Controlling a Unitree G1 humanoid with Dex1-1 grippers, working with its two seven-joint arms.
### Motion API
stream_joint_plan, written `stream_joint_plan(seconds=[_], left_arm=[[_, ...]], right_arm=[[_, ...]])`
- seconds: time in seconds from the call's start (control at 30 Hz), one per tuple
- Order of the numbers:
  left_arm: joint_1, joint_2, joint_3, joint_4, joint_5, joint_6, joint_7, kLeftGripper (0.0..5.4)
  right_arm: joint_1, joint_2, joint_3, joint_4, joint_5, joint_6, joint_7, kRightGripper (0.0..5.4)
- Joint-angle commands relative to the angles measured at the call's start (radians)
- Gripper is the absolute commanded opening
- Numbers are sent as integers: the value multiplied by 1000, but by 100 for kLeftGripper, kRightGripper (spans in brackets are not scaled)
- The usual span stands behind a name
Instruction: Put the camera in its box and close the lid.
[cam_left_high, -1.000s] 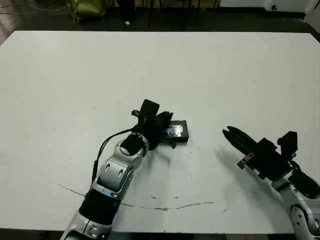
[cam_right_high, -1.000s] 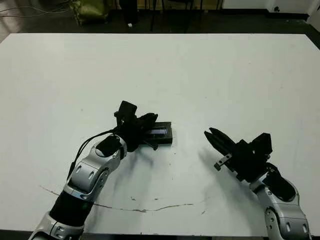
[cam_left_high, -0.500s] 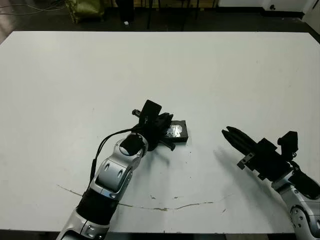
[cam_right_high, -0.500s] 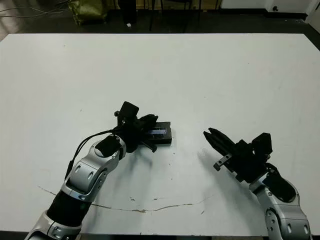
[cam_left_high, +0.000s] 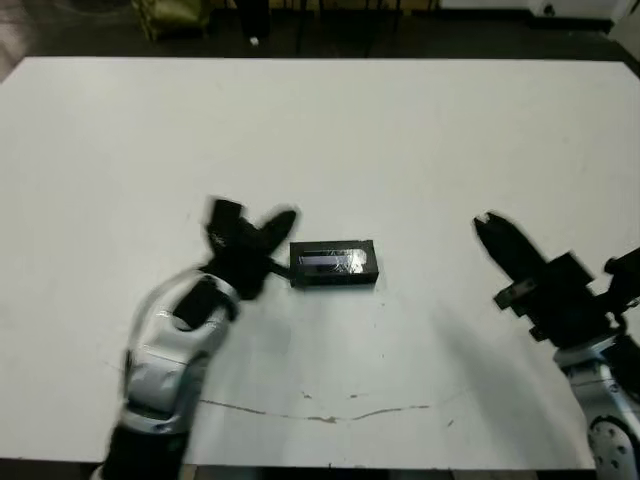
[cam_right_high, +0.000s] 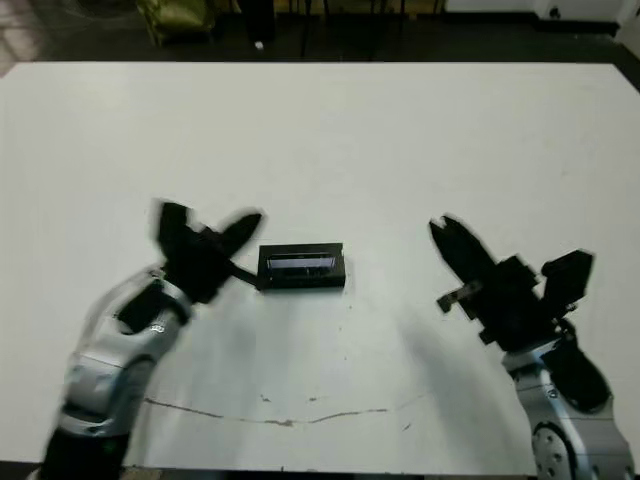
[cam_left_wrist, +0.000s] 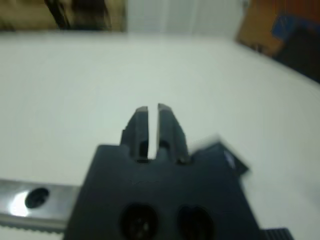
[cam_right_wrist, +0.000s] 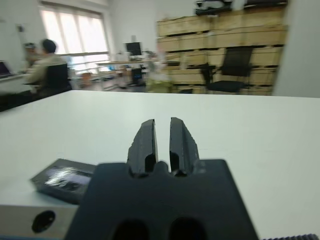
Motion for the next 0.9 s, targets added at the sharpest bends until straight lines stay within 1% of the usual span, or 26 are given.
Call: stream_joint_plan(seconds=[0.03,0.13,0.2,0.23,0.27,0.3,0.37,0.43,0.47,0.5,0.57,0.63,0.73,0.9], left_arm=[[52,24,78,1,2,-112,16,1],[78,56,132,71,41,-292,2,1],[97,78,144,119,101,-401,15,1],[106,93,146,164,134,-488,9,1],[114,104,149,209,152,-563,1,1],[122,108,152,250,159,-629,-7,1],[136,103,153,317,156,-725,-12,1],[146,91,151,371,147,-795,-9,1],[148,85,147,397,135,-819,-12,1],[150,78,143,416,129,-832,-10,1],[146,73,137,455,119,-856,-12,1],[140,65,133,476,111,-857,-3,1],[135,50,125,477,90,-835,12,1],[139,35,107,463,62,-806,9,1]], right_arm=[[-29,-29,-16,41,-27,40,-25,0],[-44,-25,-7,40,-72,45,-63,0],[-53,-13,-2,62,-84,31,-67,0],[-58,-8,3,75,-99,23,-74,0],[-61,-4,13,83,-131,11,-90,0],[-65,2,24,99,-168,-20,-102,0],[-71,16,46,140,-242,-89,-126,0],[-71,23,83,209,-385,-238,-174,0],[-63,26,106,219,-468,-281,-215,0],[-51,30,128,212,-537,-298,-250,0],[-34,43,155,202,-611,-320,-292,0],[-24,59,167,203,-629,-343,-305,0],[-14,86,172,178,-613,-315,-307,0],[-10,97,178,167,-641,-305,-314,0]])
